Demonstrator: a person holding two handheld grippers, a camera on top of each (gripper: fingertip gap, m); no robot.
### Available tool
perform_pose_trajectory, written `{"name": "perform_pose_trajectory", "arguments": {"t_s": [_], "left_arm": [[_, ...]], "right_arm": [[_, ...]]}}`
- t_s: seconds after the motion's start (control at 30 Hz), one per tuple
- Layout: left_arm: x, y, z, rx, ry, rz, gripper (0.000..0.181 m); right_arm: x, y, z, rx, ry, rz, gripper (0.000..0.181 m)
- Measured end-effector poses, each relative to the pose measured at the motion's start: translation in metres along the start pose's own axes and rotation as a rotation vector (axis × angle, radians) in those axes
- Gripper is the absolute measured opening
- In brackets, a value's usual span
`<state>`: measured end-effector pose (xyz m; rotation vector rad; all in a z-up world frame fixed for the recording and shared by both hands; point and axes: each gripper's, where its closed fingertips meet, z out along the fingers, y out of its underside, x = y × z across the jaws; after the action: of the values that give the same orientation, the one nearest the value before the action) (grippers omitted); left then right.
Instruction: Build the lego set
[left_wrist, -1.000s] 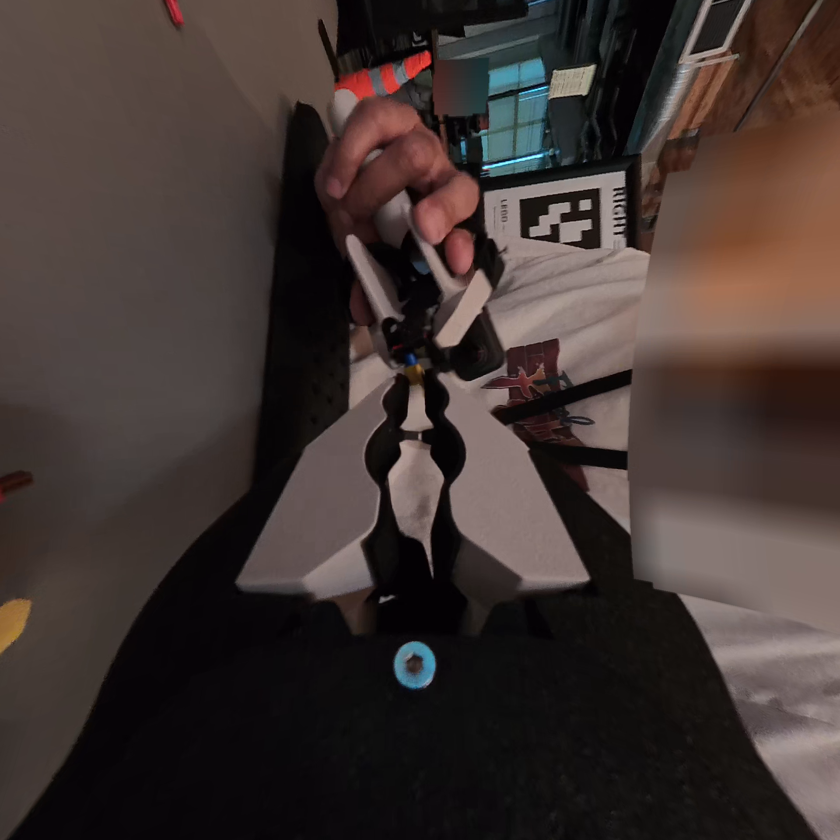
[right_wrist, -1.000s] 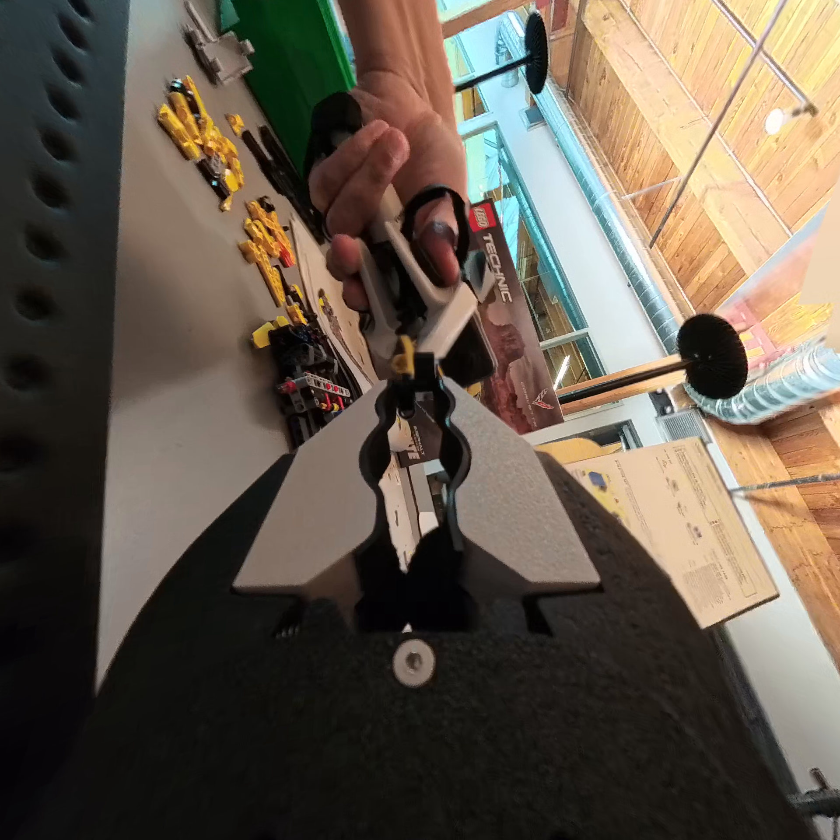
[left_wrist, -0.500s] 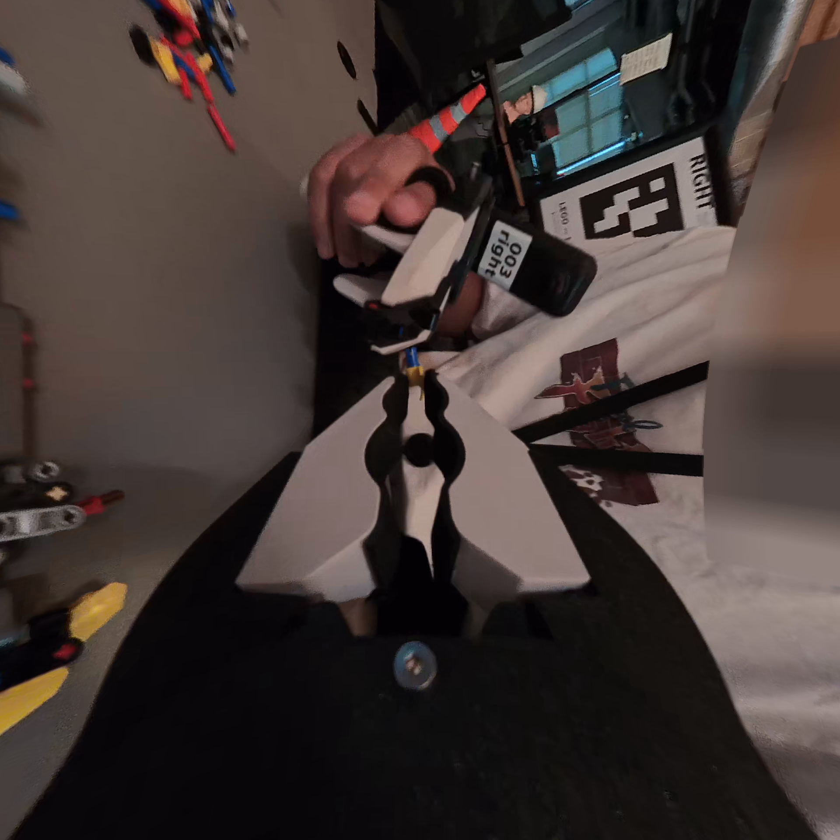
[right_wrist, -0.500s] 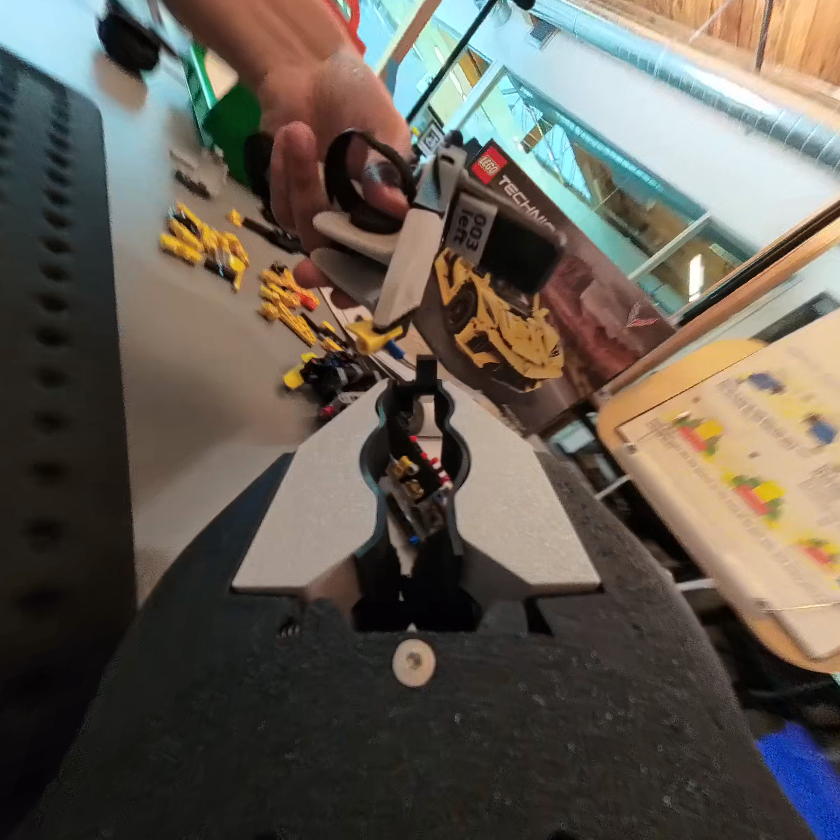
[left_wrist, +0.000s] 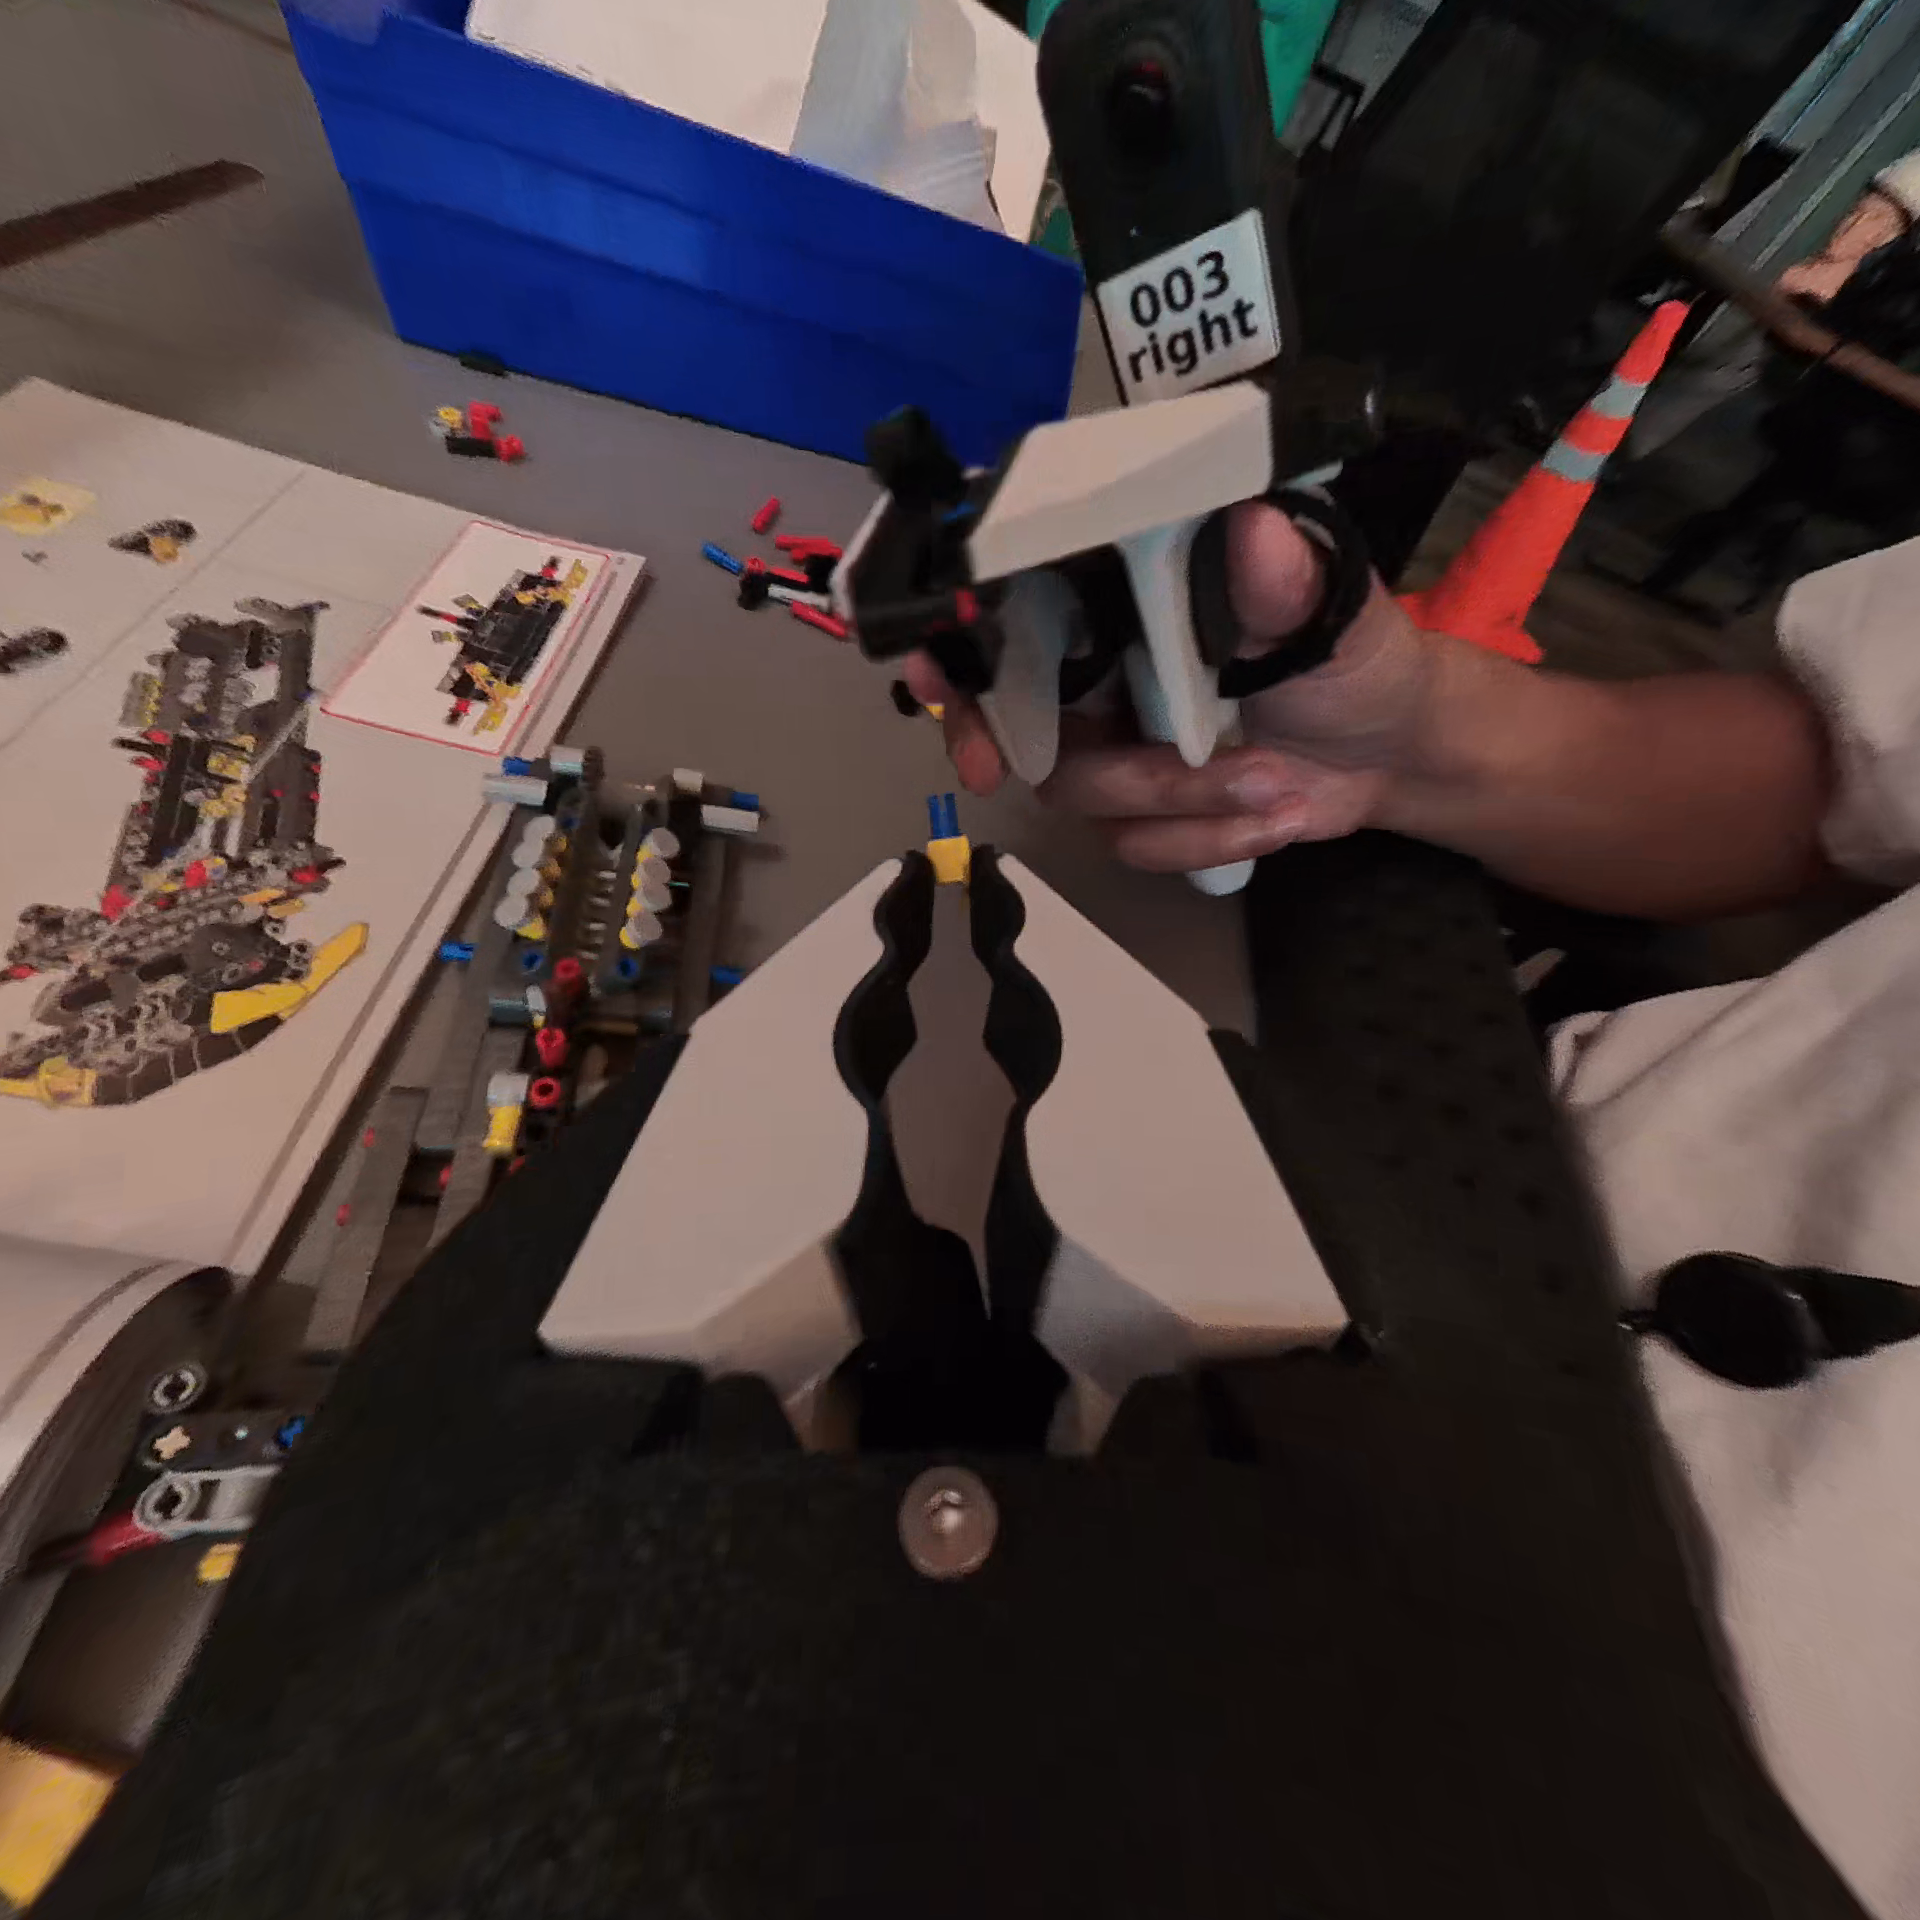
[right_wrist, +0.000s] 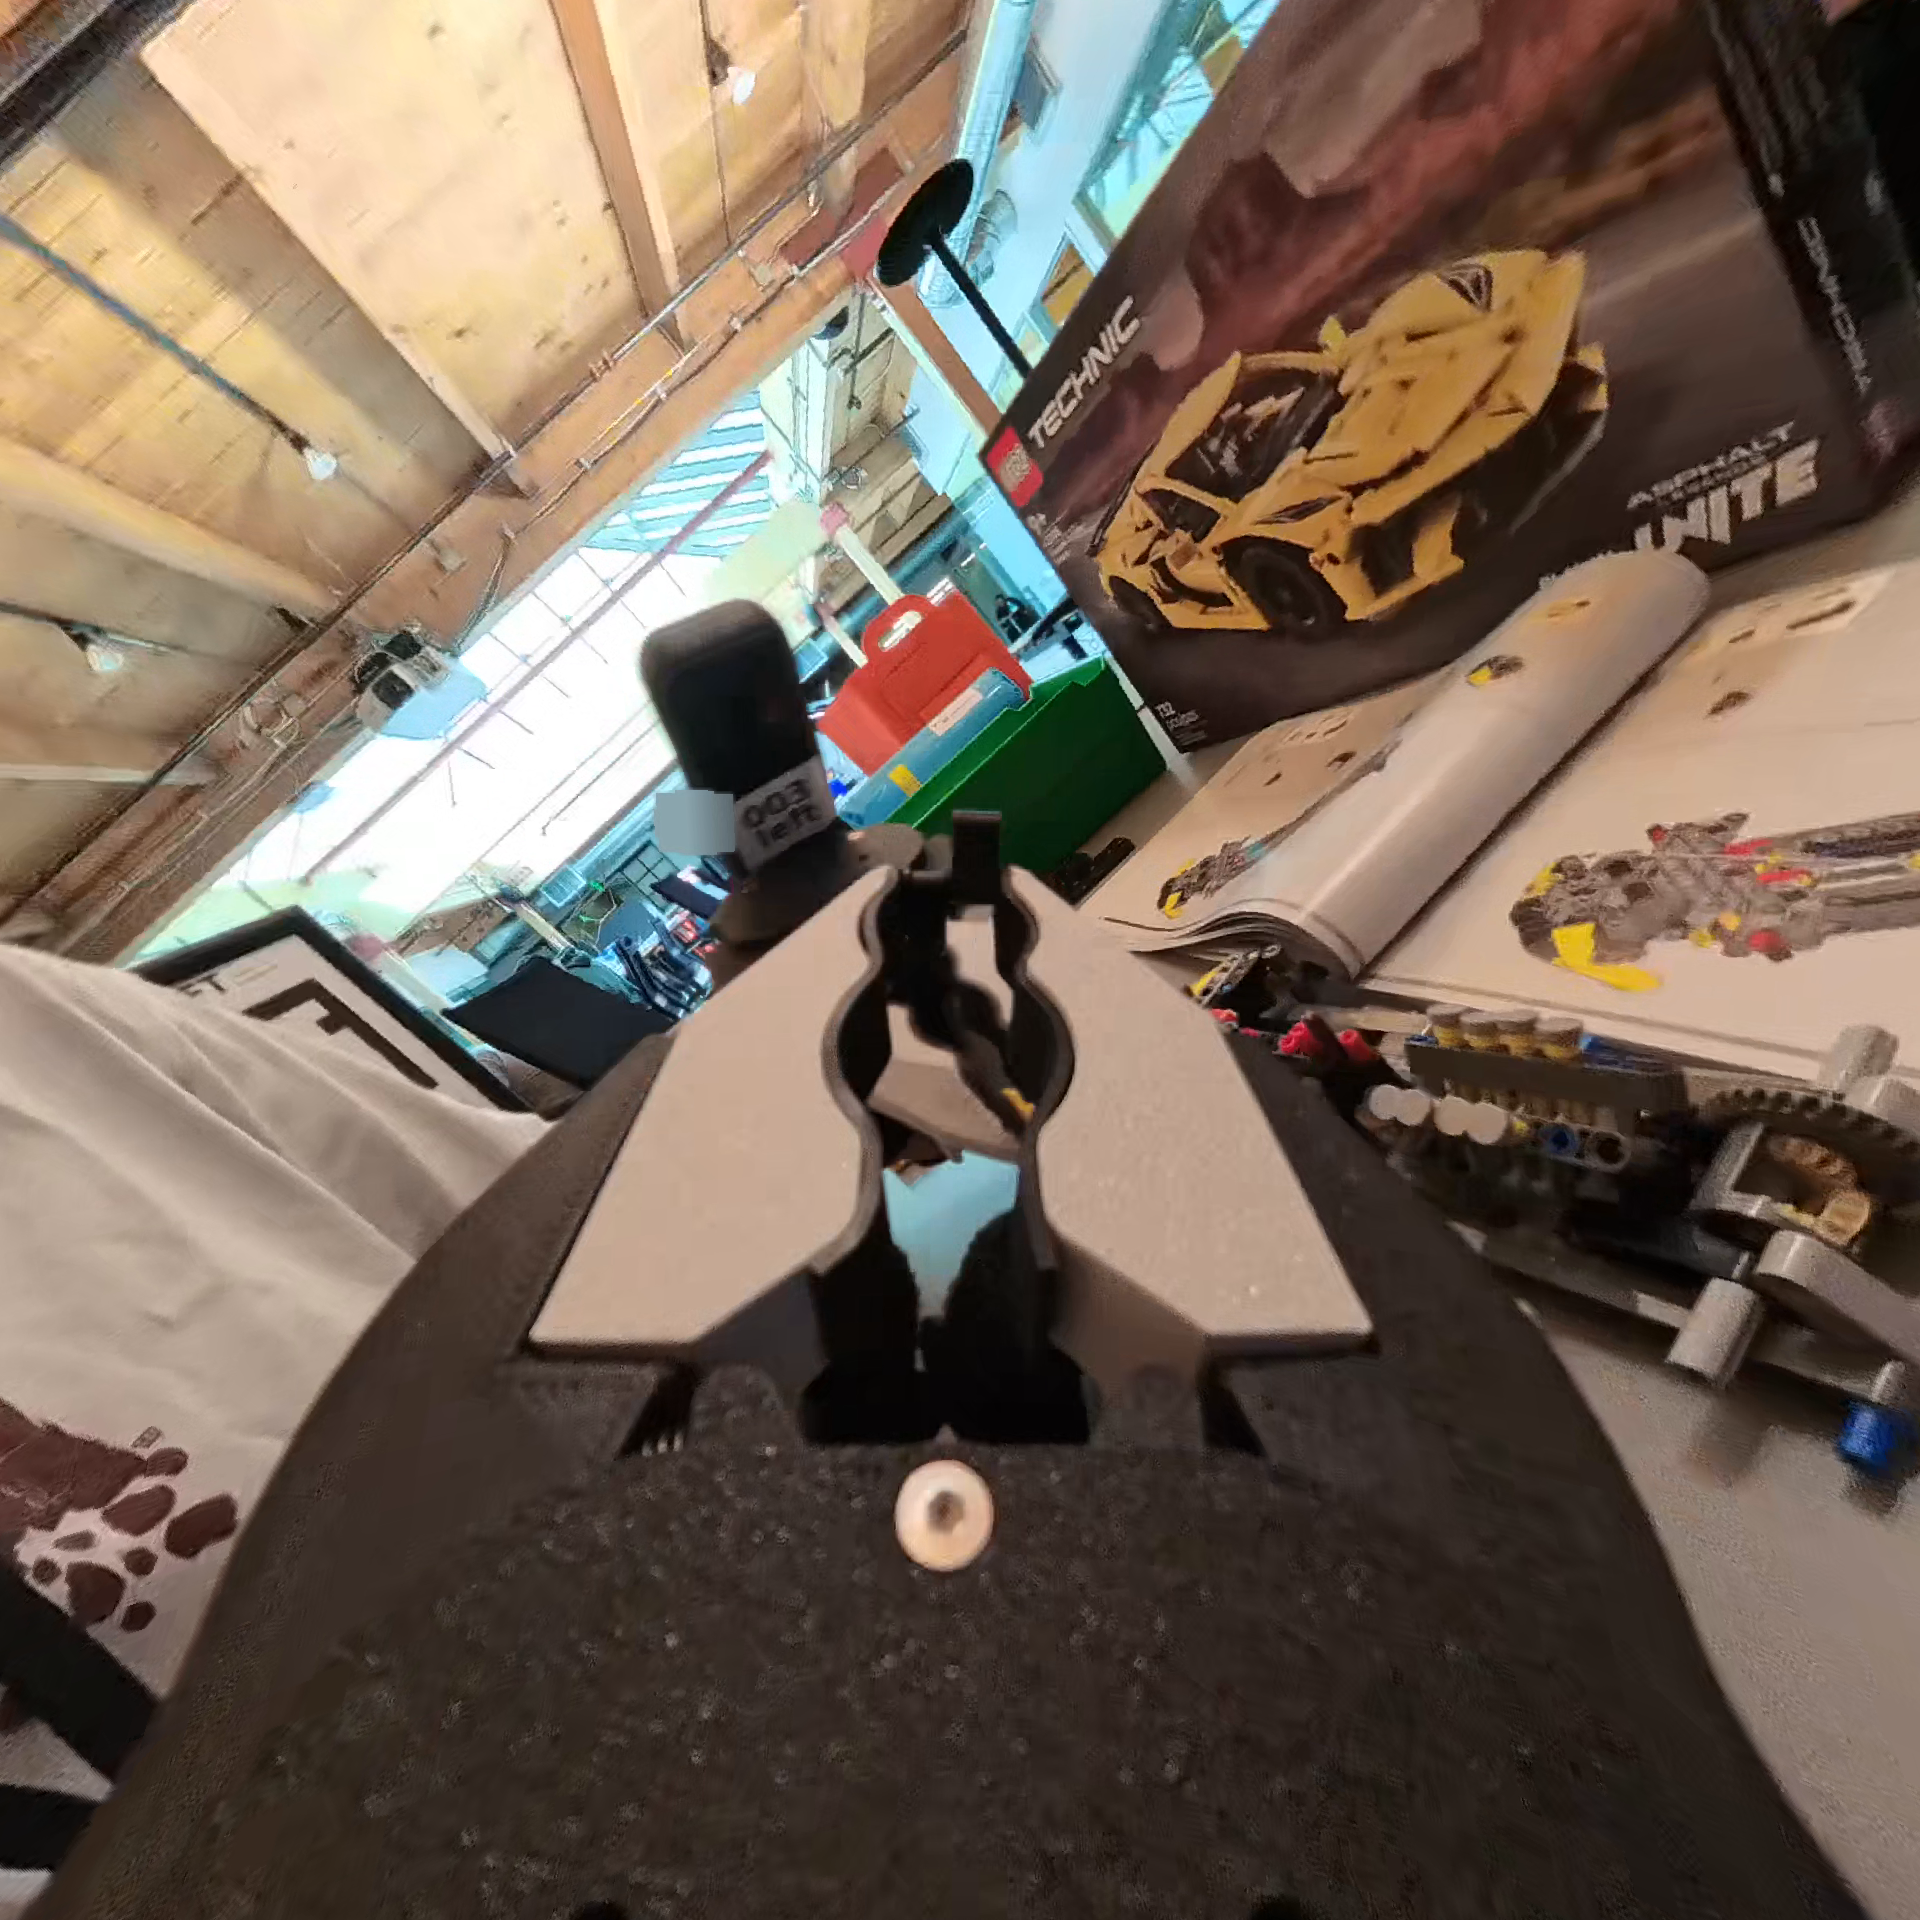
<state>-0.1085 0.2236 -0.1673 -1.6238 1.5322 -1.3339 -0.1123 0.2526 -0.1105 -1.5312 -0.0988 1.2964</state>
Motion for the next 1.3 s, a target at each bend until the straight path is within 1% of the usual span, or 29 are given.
{"name": "perform_pose_trajectory", "arguments": {"t_s": [0.07, 0.1, 0.2, 0.3, 0.37, 0.43, 0.57, 0.63, 0.7, 0.77, 0.83, 0.87, 0.93, 1.0, 1.07, 1.1, 1.2, 1.23, 1.3], "left_arm": [[0.004, -0.005, 0.001, 0.032, -0.029, 0.065, 0.006], [0.004, -0.009, 0.0, 0.052, -0.046, 0.069, 0.006], [-0.002, -0.012, -0.004, 0.077, -0.079, 0.021, 0.006], [-0.002, -0.013, -0.012, 0.114, -0.061, -0.043, 0.006], [0.0, -0.013, -0.015, 0.153, -0.022, -0.128, 0.006], [0.001, -0.013, -0.017, 0.184, 0.018, -0.19, 0.006], [0.002, -0.01, -0.015, 0.187, 0.03, -0.177, 0.006], [-0.007, -0.005, -0.015, 0.147, -0.044, -0.124, 0.006], [-0.018, -0.004, -0.022, 0.124, -0.148, -0.019, 0.006], [-0.021, -0.01, -0.032, 0.132, -0.229, 0.139, 0.006], [-0.03, -0.014, -0.041, 0.117, -0.354, 0.32, 0.005], [-0.031, -0.016, -0.044, 0.116, -0.388, 0.395, 0.005], [-0.025, -0.018, -0.043, 0.118, -0.38, 0.478, 0.005], [-0.025, -0.012, -0.04, 0.076, -0.39, 0.502, 0.005], [-0.026, -0.002, -0.036, 0.012, -0.381, 0.506, 0.005], [-0.026, -0.001, -0.035, 0.001, -0.388, 0.507, 0.005], [-0.026, 0.006, -0.03, -0.032, -0.366, 0.488, 0.006], [-0.028, 0.008, -0.03, -0.036, -0.368, 0.476, 0.006], [-0.029, 0.009, -0.03, -0.033, -0.352, 0.45, 0.006]], "right_arm": [[0.004, 0.005, 0.001, -0.015, 0.016, -0.026, 0.015], [0.006, 0.009, 0.002, -0.037, 0.034, -0.049, 0.015], [0.008, 0.021, 0.004, -0.091, 0.069, -0.117, 0.015], [0.007, 0.026, 0.005, -0.108, 0.092, -0.214, 0.015], [0.008, 0.029, 0.005, -0.114, 0.104, -0.258, 0.016], [0.008, 0.031, 0.004, -0.124, 0.097, -0.238, 0.015], [0.01, 0.033, 0.002, -0.133, 0.085, -0.201, 0.015], [0.013, 0.031, -0.001, -0.127, 0.096, -0.193, 0.015], [0.011, 0.036, -0.003, -0.171, 0.075, -0.128, 0.015], [0.012, 0.042, -0.004, -0.215, 0.064, -0.055, 0.015], [0.007, 0.049, -0.005, -0.252, 0.02, 0.004, 0.015], [0.002, 0.056, -0.005, -0.287, -0.02, 0.057, 0.015], [-0.001, 0.077, -0.005, -0.398, -0.063, 0.176, 0.014], [0.004, 0.104, -0.01, -0.569, -0.007, 0.137, 0.015], [0.016, 0.132, -0.022, -0.768, 0.085, 0.068, 0.015], [0.024, 0.137, -0.025, -0.805, 0.138, 0.045, 0.015], [0.026, 0.141, -0.027, -0.835, 0.152, 0.051, 0.015], [0.028, 0.141, -0.029, -0.855, 0.175, 0.023, 0.018], [0.034, 0.139, -0.032, -0.889, 0.217, -0.043, 0.032]]}}
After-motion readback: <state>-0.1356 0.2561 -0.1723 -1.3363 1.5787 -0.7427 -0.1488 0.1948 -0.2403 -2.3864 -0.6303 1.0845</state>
